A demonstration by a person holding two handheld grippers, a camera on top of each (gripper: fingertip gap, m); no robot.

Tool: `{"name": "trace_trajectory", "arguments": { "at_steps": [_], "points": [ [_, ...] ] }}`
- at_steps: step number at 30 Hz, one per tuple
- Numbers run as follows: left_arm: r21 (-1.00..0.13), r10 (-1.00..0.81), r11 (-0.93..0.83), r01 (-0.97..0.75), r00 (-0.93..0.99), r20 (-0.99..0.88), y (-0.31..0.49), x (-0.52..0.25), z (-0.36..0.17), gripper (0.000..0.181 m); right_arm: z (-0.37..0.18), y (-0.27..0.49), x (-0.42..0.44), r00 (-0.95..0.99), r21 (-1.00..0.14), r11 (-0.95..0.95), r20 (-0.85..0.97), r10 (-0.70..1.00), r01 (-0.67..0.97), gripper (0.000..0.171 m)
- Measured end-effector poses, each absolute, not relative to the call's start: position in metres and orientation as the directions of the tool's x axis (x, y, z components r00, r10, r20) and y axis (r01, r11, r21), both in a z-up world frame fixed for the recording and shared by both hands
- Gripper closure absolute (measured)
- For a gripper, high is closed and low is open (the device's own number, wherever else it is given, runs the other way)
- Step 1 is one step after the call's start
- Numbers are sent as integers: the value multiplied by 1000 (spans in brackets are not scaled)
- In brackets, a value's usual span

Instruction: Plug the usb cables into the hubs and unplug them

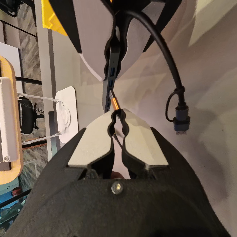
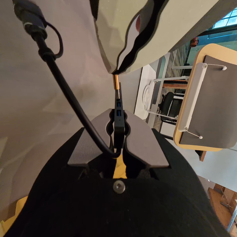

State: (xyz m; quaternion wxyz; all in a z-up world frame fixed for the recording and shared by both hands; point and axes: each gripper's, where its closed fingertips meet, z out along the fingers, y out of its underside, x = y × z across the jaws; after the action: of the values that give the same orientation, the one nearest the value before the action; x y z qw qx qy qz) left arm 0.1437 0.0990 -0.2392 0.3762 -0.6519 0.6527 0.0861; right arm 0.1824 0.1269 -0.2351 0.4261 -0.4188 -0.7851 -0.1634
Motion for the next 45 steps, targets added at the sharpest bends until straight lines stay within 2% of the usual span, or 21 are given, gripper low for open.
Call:
{"name": "trace_trajectory", "arguments": {
  "at_steps": [14,21,24,30,36,42,45],
  "points": [
    [-377,-795,70,-924,176,-580,101,137,-239,175,-230,119,172,-336,4,614,840,427,790,161],
    [-327,-771,99,-940,135,-622,102,135,-238,175,-224,116,170,-315,-25,634,852,418,773,161],
    [-357,-778,107,-928,145,-611,100,138,-235,174,-221,117,170,-299,-48,641,857,421,766,161],
    [-315,-772,121,-941,110,-626,97,135,-230,175,-216,112,168,-274,-100,660,856,438,745,161],
    [-257,-747,110,-960,90,-658,99,132,-228,175,-213,110,167,-283,-83,669,863,419,739,161],
    [-273,-748,123,-954,91,-657,97,135,-225,175,-213,109,166,-292,-67,675,867,404,735,161],
    [-288,-743,154,-945,82,-664,96,137,-224,175,-209,105,164,-281,-99,687,864,418,719,160]
  ]
}}
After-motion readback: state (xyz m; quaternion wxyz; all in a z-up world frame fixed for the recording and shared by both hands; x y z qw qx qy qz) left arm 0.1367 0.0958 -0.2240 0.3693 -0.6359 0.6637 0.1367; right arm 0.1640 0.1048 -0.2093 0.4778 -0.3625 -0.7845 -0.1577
